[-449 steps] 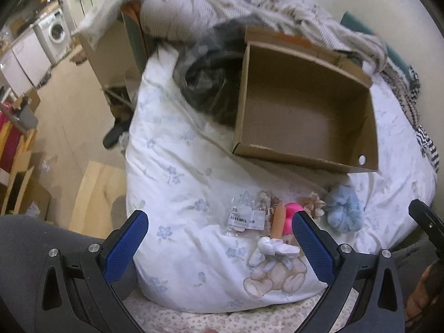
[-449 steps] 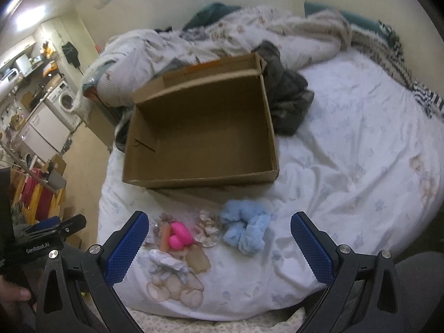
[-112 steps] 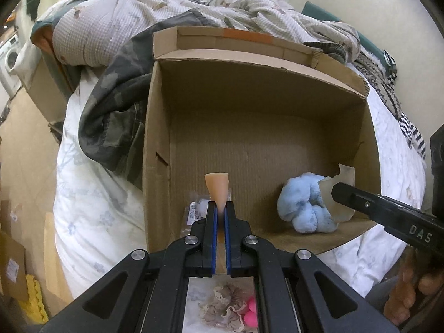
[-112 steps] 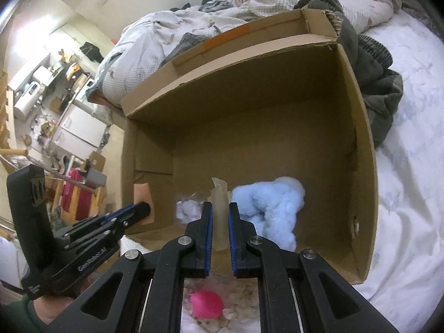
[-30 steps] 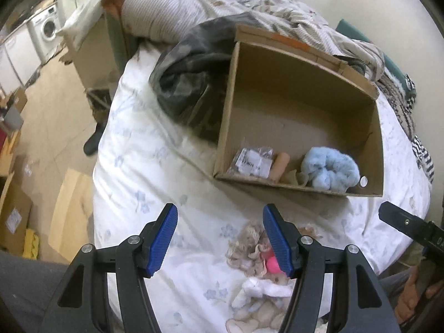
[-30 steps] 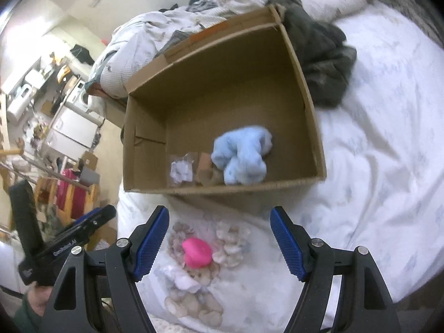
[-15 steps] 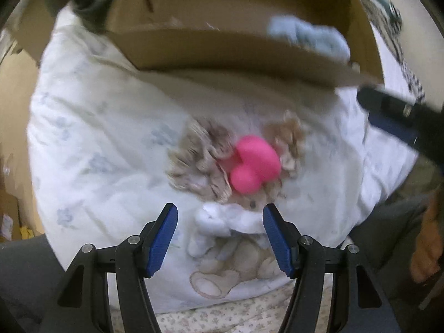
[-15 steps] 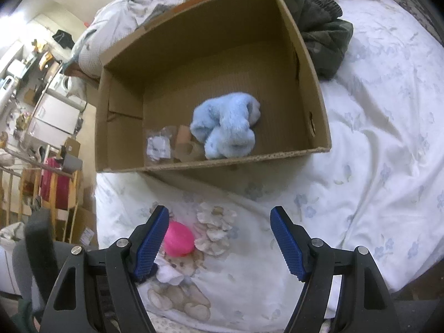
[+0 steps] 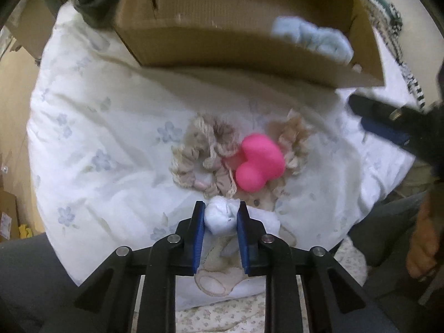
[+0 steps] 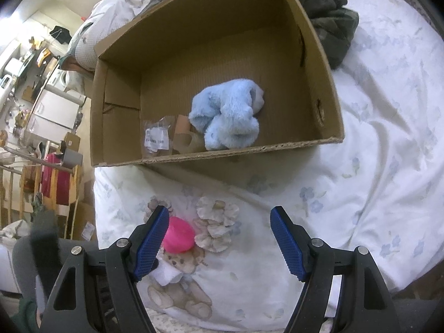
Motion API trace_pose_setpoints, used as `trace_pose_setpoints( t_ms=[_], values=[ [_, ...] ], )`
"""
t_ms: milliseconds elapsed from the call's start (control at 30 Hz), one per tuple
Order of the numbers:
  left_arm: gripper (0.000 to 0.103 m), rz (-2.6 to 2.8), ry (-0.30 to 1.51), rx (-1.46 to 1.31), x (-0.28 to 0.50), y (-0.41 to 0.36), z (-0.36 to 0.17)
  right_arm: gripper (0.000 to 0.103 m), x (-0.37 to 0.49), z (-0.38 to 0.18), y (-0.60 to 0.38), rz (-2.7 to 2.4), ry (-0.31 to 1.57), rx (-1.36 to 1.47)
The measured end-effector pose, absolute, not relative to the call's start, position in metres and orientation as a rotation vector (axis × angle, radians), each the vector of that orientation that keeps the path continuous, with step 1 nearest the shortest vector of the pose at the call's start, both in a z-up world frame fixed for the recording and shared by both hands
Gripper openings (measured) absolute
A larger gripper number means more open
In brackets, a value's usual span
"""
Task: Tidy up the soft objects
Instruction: 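Grasp the white bow toy with the left tool and lift it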
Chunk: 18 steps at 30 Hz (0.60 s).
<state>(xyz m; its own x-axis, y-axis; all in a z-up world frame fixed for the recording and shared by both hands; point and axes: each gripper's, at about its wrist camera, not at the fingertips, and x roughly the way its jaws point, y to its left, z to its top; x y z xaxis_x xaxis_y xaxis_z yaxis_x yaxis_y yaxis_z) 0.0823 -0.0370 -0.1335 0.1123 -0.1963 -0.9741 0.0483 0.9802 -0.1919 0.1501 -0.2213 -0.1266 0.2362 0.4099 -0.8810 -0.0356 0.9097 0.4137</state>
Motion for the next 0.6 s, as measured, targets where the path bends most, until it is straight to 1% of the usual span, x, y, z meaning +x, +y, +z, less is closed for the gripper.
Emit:
trace_pose_setpoints(
  t_ms=[167, 267, 500, 600],
  values=[
    [0.020, -0.091, 1.332, -0.162, 0.098, -0.013, -0.101, 0.080, 0.152, -0.141, -0.221, 0.334, 1.362, 0.388],
    [0.020, -0.017, 1.287, -0.189, 0.104, 0.004, -0.090, 0.080, 0.153, -0.153, -0.220, 0.353, 1.404, 0.419],
    [0.020, 0.061, 1.263, -0.254, 0.115, 0.032, -0.087, 0.080, 0.157, -0.166, -0.209, 0.354, 1.446, 0.414],
    [0.020, 0.074, 1.249, -0.260, 0.116, 0.034, -0.087, 0.076, 0.160, -0.173, -0.200, 0.353, 1.475, 0.391]
  ],
)
